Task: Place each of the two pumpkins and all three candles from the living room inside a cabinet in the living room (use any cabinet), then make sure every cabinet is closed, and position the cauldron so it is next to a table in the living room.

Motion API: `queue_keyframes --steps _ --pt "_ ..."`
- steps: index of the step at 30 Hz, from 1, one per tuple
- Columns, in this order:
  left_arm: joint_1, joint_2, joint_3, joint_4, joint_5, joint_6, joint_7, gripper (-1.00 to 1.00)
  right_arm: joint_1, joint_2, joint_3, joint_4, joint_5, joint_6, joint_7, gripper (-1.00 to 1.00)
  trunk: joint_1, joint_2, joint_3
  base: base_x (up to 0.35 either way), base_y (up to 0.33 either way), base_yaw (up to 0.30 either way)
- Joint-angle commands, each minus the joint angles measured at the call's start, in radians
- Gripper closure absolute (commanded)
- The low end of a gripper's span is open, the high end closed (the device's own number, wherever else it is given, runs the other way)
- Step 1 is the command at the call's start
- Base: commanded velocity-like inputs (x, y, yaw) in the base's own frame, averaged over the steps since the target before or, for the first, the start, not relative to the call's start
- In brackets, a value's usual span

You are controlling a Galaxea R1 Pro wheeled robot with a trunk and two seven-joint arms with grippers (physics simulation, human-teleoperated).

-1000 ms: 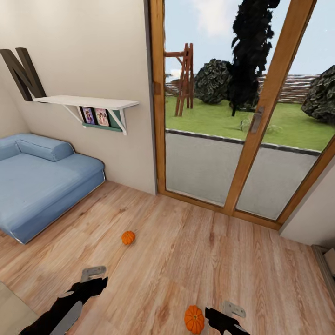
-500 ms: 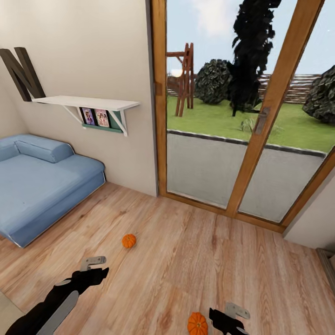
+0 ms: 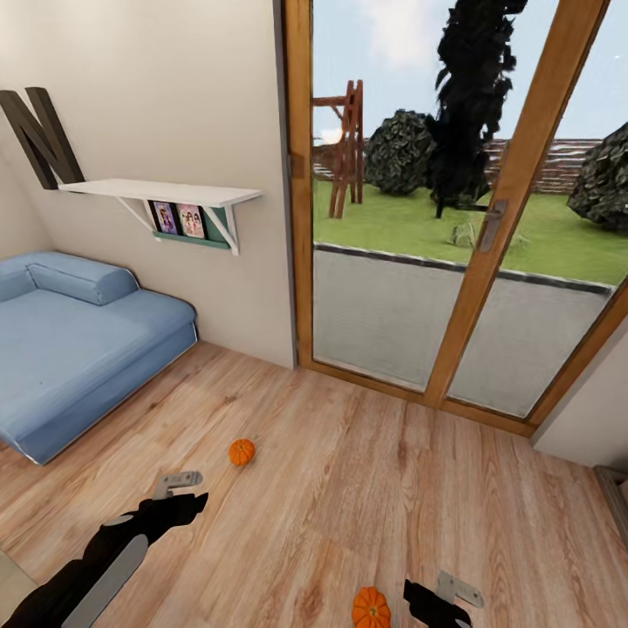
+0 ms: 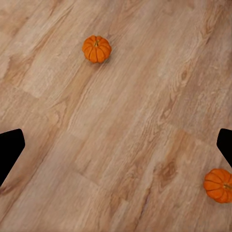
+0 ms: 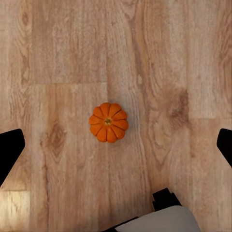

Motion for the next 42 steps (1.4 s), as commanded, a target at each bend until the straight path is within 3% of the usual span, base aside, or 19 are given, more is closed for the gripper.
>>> queue_keyframes --steps 1,6,10,15,23,42 --pt "-0.001 0.001 -0.003 -0.002 0.011 0.001 0.010 -1.00 -0.001 0.000 0.008 -0.001 -0.010 -0.002 -0.001 -1.00 0.004 -0.009 -0.005 0.000 0.000 0.000" --pt "0.001 0.003 -0.003 -0.048 0.012 0.028 0.011 -1.00 -0.001 0.000 0.008 0.002 -0.058 -0.002 0.048 -1.00 0.024 -0.044 -0.021 0.000 0.000 0.000" --pt "0.002 -0.001 -0.005 -0.064 0.014 0.049 0.011 -1.00 -0.001 0.000 0.009 0.019 -0.072 -0.004 0.056 -1.00 0.039 -0.072 -0.033 0.000 0.000 0.000" --pt "0.002 -0.003 -0.006 -0.069 0.022 0.054 0.011 -1.00 -0.001 0.000 0.008 0.024 -0.075 -0.001 0.059 -1.00 0.058 -0.107 -0.049 0.000 0.000 0.000" --pt "0.005 -0.031 -0.005 -0.074 0.030 0.091 0.011 -1.00 -0.001 0.000 0.008 0.025 -0.076 0.002 0.080 -1.00 0.089 -0.163 -0.074 0.000 0.000 0.000" --pt "0.005 -0.031 -0.002 -0.073 0.055 0.110 0.011 -1.00 -0.001 0.001 0.010 0.026 -0.073 -0.001 0.078 -1.00 0.162 -0.296 -0.134 0.000 0.000 0.000"
